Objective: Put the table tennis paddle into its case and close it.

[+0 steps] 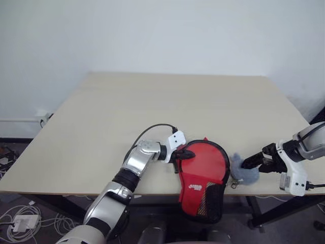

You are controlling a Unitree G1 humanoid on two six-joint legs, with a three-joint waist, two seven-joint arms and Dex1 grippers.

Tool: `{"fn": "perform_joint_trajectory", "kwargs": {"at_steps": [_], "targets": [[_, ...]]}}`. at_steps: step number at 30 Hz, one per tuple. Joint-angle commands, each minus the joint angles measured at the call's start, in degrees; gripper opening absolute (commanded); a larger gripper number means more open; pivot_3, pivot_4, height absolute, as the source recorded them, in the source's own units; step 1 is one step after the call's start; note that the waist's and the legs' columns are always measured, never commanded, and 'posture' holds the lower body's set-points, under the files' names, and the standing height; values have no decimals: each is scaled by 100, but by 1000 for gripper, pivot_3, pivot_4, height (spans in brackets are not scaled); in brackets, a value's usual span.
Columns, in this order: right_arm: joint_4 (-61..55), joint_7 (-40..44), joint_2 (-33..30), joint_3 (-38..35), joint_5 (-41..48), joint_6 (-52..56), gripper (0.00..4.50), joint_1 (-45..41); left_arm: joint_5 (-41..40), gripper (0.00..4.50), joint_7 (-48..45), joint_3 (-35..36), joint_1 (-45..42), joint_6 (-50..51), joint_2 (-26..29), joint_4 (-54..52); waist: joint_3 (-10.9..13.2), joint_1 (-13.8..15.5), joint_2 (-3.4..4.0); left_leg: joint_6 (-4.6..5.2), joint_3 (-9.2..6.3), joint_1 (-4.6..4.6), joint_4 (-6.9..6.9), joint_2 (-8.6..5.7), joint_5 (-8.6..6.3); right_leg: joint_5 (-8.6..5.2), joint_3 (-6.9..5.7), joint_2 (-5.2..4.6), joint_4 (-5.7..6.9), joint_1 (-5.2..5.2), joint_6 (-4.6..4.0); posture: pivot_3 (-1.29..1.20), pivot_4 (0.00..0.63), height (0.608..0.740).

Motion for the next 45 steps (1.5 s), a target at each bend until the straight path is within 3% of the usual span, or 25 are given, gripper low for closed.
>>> {"fn": "perform_joint_trajectory", "kwargs": {"at_steps": [1, 7, 14, 21, 26, 32, 39, 45], "targets": [[38, -411, 132, -142, -392, -66, 3667, 48, 248, 0, -58, -290, 200, 207, -29, 165, 0, 0, 0, -5, 0, 0, -3, 0, 3, 1, 1, 1, 1, -2, -2, 0, 0, 706], [60, -867, 156, -119, -792, 389, 3667, 253, 247, 0, -82, -266, 207, 141, -42, 146, -1, -1, 1, -11, 0, 1, -8, 0, 7, 2, 1, 1, 4, -6, -3, 0, 0, 706], [-173, -850, -62, 295, -344, 969, 3667, 343, 260, 0, -164, -292, 73, -68, -206, 319, -1, -5, 1, -12, 0, 1, -9, 1, 7, 2, 1, 0, 3, -6, -4, 0, 0, 706], [-660, -267, -565, 968, 805, 1608, 1468, 394, 353, 0, -219, -308, -3, -191, -311, 531, 0, 4, 0, -11, -3, 0, -5, 1, 7, 2, -2, -5, 1, -4, -4, 0, 0, 706], [-1855, 579, -1358, 1654, 2499, 2297, 202, 782, 393, 0, -226, -292, -33, -257, -337, 625, 1, 11, -1, -5, -11, -2, -1, 0, 4, 2, -3, -10, -11, 3, -4, 0, 0, 706], [-3259, 1700, -1960, 1699, 4266, 3516, 151, 1339, 416, 0, -212, -256, -74, -344, -337, 749, 2, 46, 5, 32, -23, -5, 21, 1, -17, 2, -3, -19, -14, 17, 0, 0, 0, 706], [-3576, 2409, -1631, 1350, 4579, 4097, 151, 1534, 429, 0, -212, -227, -75, -342, -334, 764, 1, 147, 3, 116, -19, -10, 57, 0, -67, -5, 3, -15, -32, 34, 32, 0, 0, 706], [-3547, 2735, -1259, 1080, 4587, 4293, 151, 1643, 429, 0, -268, -260, -41, -337, -312, 691, 1, 168, 1, 122, -18, -10, 58, 0, -72, -12, 0, -13, -36, 34, 44, 0, 0, 706]]}}
